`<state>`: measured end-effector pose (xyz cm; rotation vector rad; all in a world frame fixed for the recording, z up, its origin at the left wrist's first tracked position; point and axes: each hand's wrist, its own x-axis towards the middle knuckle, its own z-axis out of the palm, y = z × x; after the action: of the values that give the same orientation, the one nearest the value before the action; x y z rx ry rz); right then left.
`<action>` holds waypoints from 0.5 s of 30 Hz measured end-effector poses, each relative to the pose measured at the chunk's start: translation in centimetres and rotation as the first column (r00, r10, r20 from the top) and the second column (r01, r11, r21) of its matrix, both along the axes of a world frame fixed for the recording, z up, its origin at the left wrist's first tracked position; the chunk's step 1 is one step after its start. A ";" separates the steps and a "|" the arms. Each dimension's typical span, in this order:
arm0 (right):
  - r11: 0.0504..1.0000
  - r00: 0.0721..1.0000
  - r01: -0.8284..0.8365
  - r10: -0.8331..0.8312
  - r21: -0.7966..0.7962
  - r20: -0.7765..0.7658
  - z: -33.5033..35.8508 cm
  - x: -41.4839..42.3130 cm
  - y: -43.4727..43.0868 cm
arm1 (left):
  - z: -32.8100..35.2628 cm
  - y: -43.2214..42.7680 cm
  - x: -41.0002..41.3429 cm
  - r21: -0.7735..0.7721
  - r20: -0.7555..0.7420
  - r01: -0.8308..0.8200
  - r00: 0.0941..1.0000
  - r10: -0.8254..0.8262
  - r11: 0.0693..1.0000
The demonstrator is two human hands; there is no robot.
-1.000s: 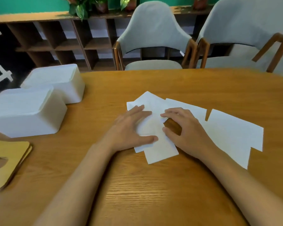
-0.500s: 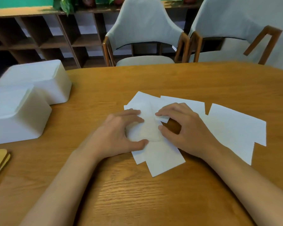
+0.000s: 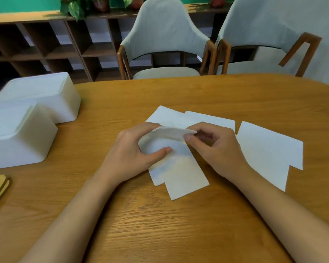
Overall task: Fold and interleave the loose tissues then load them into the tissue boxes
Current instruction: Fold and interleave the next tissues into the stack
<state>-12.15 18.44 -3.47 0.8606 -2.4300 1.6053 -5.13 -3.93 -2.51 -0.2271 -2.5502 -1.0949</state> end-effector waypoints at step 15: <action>0.974 0.953 -0.163 0.196 -0.155 0.231 1.1 0.9 -0.1 | 0.5 -0.7 -0.7 0.486 0.209 -0.059 0.976 -0.051 0.872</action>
<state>-11.22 18.36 -2.37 0.9350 -2.4209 2.0274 -5.81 -4.65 -2.03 0.0340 -2.3376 -1.8043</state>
